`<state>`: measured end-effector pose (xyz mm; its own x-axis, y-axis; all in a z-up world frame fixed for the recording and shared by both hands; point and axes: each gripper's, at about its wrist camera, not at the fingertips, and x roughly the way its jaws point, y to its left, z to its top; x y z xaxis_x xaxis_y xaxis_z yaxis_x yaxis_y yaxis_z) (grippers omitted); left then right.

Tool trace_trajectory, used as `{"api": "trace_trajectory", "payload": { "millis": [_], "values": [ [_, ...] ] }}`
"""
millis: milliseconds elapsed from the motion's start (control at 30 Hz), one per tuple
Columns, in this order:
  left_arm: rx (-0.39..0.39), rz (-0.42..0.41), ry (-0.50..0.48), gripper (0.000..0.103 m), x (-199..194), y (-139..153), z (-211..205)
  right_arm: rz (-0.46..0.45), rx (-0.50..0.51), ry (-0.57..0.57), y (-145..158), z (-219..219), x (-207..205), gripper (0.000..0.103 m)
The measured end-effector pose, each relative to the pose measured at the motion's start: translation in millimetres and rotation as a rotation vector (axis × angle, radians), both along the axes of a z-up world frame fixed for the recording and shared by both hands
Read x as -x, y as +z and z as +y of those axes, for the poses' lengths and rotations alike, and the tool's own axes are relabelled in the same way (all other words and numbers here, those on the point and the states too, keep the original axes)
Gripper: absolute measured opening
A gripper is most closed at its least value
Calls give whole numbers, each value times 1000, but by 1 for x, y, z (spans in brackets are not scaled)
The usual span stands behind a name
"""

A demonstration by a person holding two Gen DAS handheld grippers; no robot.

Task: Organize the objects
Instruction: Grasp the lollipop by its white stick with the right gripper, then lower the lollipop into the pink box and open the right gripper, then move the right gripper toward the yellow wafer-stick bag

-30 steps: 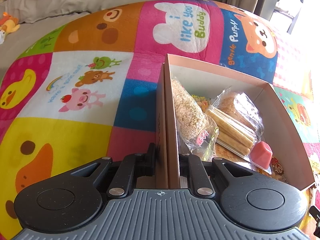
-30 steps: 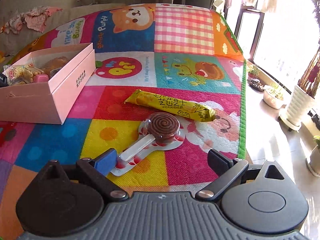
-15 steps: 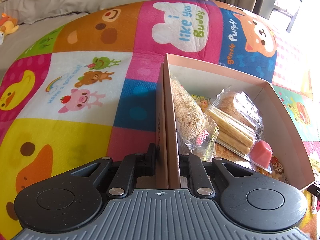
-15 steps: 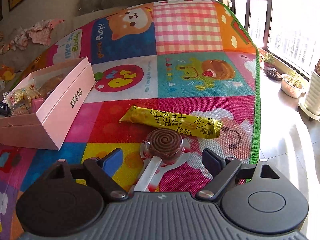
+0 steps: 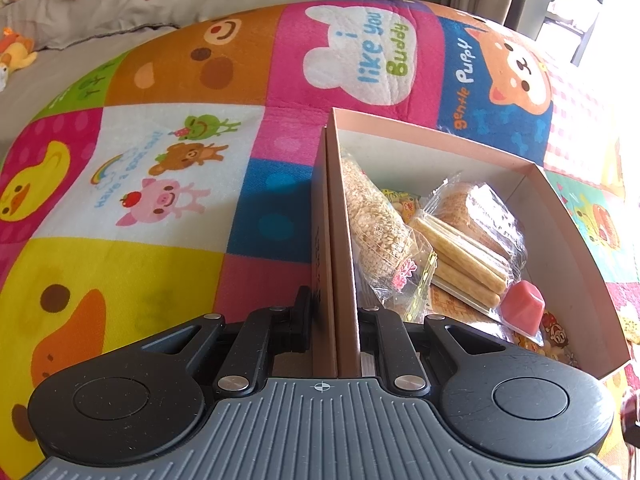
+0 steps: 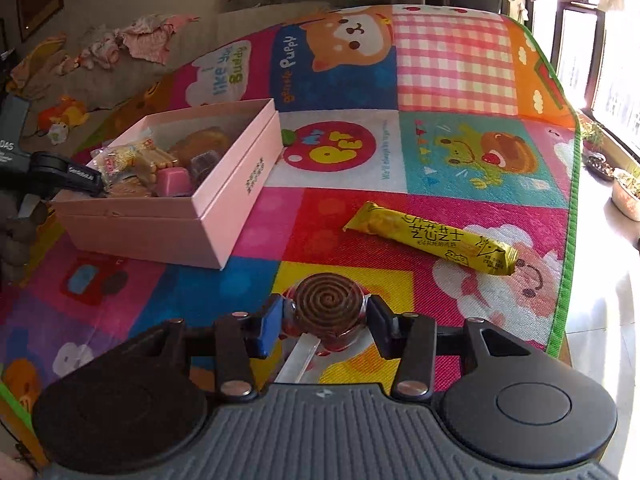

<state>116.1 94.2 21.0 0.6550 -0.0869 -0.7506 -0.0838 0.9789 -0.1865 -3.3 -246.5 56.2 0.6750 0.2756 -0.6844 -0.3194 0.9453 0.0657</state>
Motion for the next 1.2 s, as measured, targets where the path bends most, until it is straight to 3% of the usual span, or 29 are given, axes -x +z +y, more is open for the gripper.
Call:
{"api": "trace_trajectory", "payload": {
  "millis": [167, 333, 567, 700, 800, 967, 1200],
  "values": [
    [1, -2, 0, 15, 1, 0, 0, -103, -34, 98, 40, 25, 19, 45],
    [2, -2, 0, 15, 1, 0, 1, -187, -61, 122, 70, 48, -6, 45],
    [2, -6, -6, 15, 2, -1, 2, -215, -56, 94, 73, 83, -70, 45],
    [8, -9, -7, 15, 3, -1, 3, -163, -103, 62, 69, 87, -103, 47],
    [11, -14, -7, 16, 3, -2, 3, -150, -125, 35, 65, 76, -109, 52],
    [12, -15, -8, 16, 3, -2, 3, -181, -37, -50, 51, 38, -105, 60],
    [11, -14, -6, 16, 3, -2, 3, -83, -28, -347, 17, -67, -116, 57]
  ]
}}
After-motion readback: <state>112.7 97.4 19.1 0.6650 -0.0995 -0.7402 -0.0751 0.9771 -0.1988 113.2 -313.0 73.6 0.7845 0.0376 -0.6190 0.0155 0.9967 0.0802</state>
